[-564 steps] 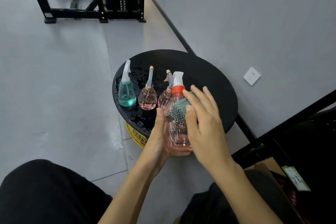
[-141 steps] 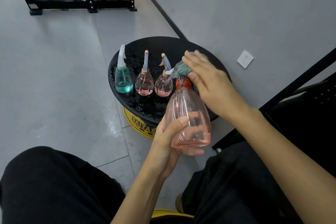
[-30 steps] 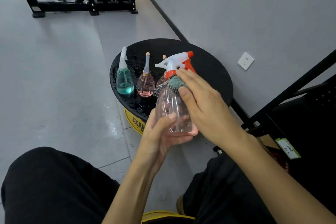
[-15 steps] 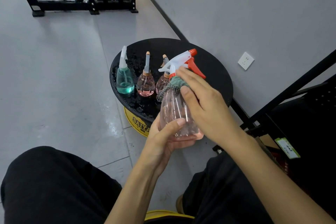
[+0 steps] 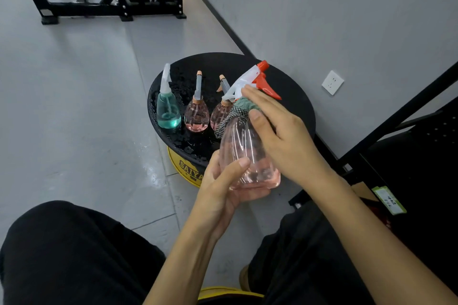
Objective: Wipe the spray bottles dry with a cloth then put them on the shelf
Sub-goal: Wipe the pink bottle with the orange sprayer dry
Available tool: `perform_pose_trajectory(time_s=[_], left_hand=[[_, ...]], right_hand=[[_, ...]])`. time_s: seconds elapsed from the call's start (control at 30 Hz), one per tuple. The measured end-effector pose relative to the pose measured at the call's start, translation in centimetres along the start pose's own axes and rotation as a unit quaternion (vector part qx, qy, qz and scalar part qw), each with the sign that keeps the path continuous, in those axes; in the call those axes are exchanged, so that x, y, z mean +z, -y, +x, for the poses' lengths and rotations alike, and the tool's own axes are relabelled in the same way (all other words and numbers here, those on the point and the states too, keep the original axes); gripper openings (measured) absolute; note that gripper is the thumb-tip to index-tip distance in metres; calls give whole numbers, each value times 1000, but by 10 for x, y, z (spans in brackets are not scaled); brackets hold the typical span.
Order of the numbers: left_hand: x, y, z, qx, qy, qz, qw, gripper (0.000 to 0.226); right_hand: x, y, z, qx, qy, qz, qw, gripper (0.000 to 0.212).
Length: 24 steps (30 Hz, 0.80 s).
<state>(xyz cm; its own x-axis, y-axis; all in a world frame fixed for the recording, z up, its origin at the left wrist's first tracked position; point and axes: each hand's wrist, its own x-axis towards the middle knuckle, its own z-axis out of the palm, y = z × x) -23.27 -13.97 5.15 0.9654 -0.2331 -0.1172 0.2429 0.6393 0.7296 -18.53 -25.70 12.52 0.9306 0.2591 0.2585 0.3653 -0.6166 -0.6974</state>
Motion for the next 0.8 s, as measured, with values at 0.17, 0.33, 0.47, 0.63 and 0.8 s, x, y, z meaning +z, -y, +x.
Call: perform_pose_trajectory(time_s=[0.17, 0.33, 0.47, 0.63, 0.8], left_hand=[[-3, 0, 2, 8, -2, 3, 1000, 59], [-1, 0, 2, 3, -1, -8, 1000, 54], [5, 0, -2, -18, -8, -10, 1000, 59], [0, 1, 0, -7, -16, -31, 999, 32], [-1, -5, -2, 14, -15, -59, 998, 32]], right_hand=[[8, 10, -23, -23, 45, -16, 999, 48], [13, 14, -27, -28, 41, -74, 996, 48], [7, 7, -7, 9, 25, -66, 997, 44], [11, 11, -18, 12, 50, -3, 999, 49], [16, 19, -39, -29, 63, -31, 997, 48]])
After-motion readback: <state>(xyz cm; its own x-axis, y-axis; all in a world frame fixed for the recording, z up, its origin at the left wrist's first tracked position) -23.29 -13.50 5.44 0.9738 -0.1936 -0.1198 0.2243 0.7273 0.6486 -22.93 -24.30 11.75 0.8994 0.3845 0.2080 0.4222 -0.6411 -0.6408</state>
